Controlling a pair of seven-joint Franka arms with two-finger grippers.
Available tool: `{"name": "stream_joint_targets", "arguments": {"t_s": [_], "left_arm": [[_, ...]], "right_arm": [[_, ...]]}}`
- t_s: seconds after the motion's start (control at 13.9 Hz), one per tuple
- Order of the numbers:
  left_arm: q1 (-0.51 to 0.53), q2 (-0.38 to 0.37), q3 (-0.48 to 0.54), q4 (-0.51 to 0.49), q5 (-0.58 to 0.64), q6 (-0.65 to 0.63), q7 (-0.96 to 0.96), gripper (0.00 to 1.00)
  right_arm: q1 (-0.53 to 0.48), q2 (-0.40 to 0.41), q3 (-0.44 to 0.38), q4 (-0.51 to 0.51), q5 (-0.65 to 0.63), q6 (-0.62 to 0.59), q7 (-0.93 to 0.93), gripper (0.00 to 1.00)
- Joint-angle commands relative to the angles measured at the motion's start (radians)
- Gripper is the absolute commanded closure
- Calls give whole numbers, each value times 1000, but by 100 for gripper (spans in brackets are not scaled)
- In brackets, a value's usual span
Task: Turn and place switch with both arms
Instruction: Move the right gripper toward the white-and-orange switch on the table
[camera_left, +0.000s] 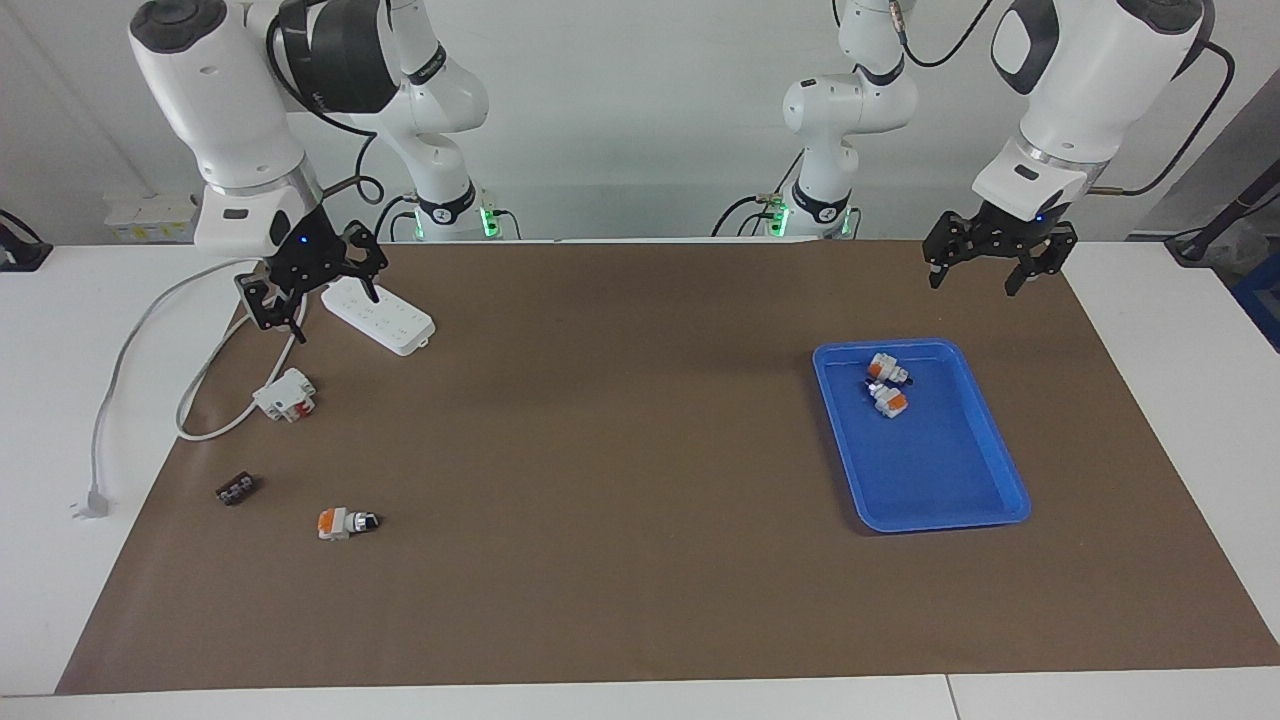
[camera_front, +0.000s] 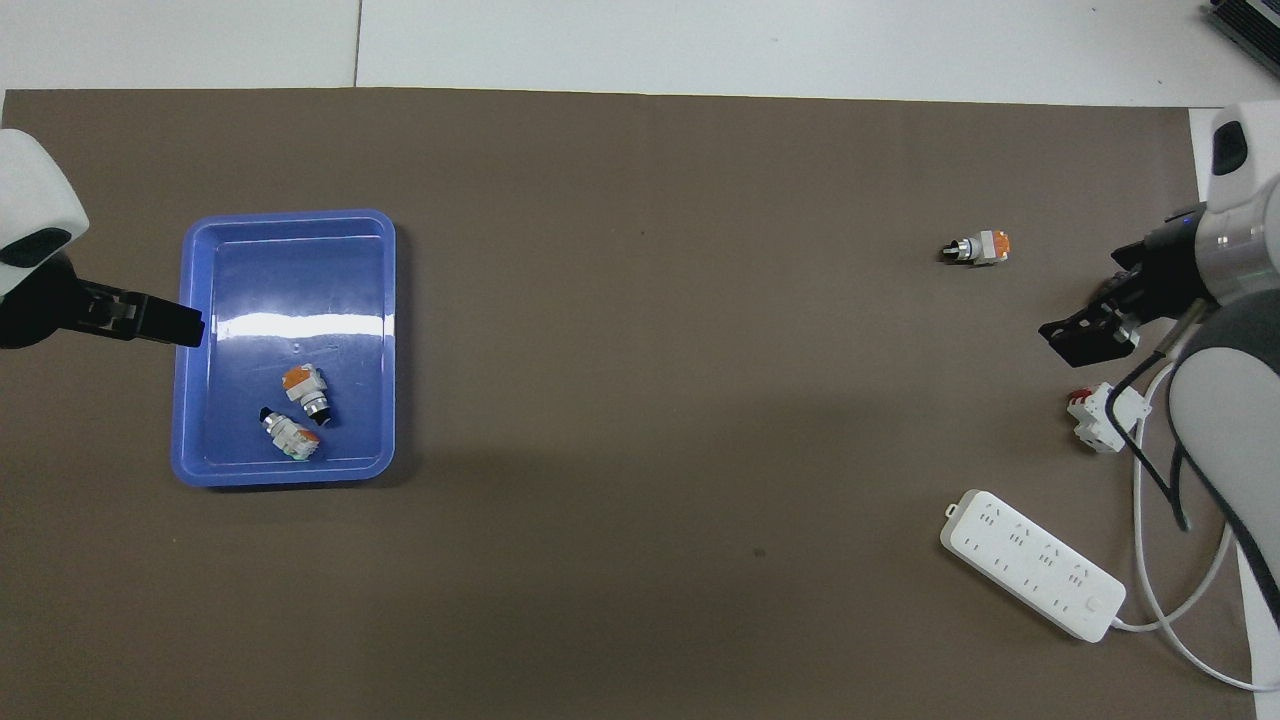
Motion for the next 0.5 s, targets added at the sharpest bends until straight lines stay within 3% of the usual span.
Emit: {"name": "stream_joint_targets", "arguments": {"t_s": [0.0, 0.43], "left_arm": [[-14, -21, 3, -27, 16, 17, -7, 0], [-32, -30, 3, -51, 16, 26, -7, 0]], "right_arm": [[-19, 91, 4, 46, 31, 60, -183, 0], [-82, 353, 6, 240, 139, 61, -512, 0]]}}
